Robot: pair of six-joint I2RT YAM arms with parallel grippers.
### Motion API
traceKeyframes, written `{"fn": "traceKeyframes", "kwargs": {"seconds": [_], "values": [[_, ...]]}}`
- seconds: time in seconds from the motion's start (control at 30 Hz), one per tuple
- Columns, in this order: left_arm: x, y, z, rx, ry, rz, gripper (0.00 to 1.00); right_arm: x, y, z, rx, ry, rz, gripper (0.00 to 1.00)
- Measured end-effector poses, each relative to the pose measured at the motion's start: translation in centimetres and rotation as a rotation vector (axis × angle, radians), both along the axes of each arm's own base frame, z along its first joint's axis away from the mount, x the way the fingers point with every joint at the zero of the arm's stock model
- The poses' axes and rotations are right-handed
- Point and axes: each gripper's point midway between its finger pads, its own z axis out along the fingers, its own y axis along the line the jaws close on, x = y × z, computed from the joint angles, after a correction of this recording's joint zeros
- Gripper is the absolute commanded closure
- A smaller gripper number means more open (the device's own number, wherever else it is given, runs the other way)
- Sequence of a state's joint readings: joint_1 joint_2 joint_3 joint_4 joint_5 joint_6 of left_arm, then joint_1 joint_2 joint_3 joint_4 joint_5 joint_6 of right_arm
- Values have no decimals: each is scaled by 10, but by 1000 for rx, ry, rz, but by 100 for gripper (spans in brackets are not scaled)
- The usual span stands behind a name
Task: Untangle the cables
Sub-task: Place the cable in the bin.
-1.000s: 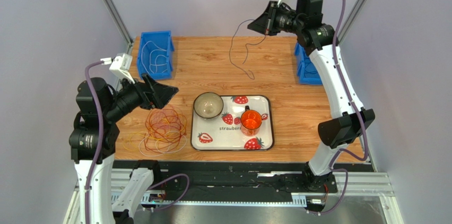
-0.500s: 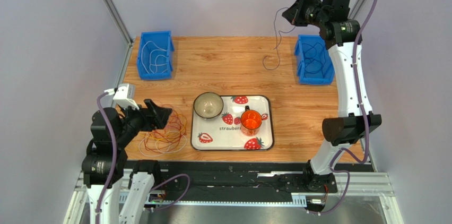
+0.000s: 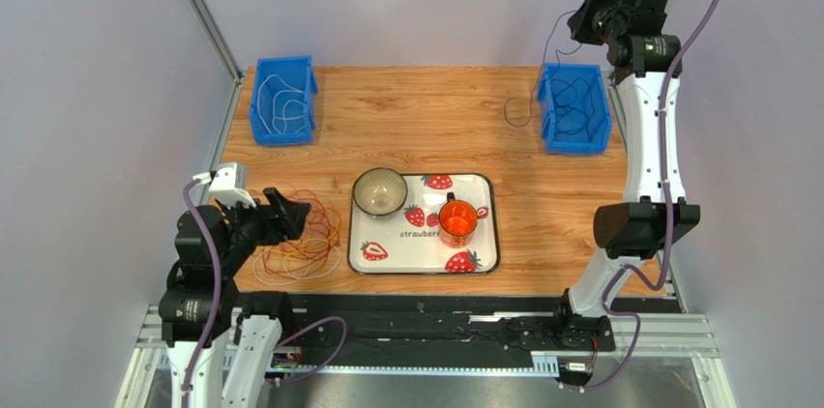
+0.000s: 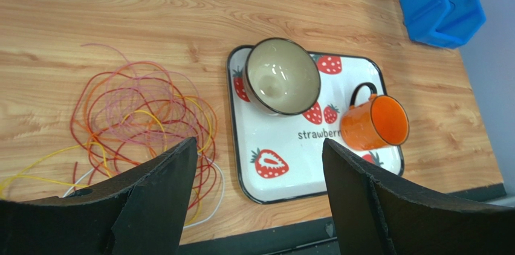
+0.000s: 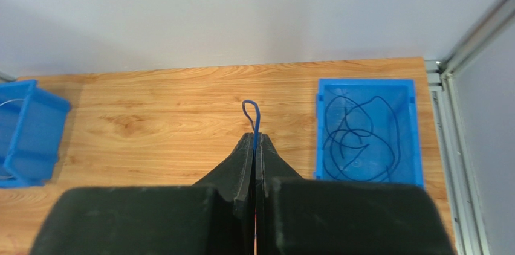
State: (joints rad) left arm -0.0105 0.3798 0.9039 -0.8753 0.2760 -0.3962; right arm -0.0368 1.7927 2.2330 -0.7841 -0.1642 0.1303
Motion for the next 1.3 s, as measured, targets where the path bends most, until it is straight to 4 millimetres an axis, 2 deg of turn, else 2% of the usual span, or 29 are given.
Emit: {"fn": "traceKeyframes", "kwargs": {"seconds": [0.23,0.4,0.57,0.7,0.9,1.03,1.3], "values": [[6,17,-1,22,1,103,17,15,-42,-20,-30,36,-114,100],[9,21,-3,26,12,131,17,21,-68,-21,-67,15,-177,100],[10,22,-4,28,16,136,18,29,-87,-28,-102,3,-220,100],[10,22,-5,28,22,135,18,44,-100,-39,-129,0,-253,100],[12,22,-6,27,34,136,18,64,-109,-70,-152,38,-271,100],[12,22,-6,26,34,136,19,70,-110,-87,-151,63,-269,100],[13,22,-7,27,39,135,19,77,-110,-109,-138,91,-267,100]]}}
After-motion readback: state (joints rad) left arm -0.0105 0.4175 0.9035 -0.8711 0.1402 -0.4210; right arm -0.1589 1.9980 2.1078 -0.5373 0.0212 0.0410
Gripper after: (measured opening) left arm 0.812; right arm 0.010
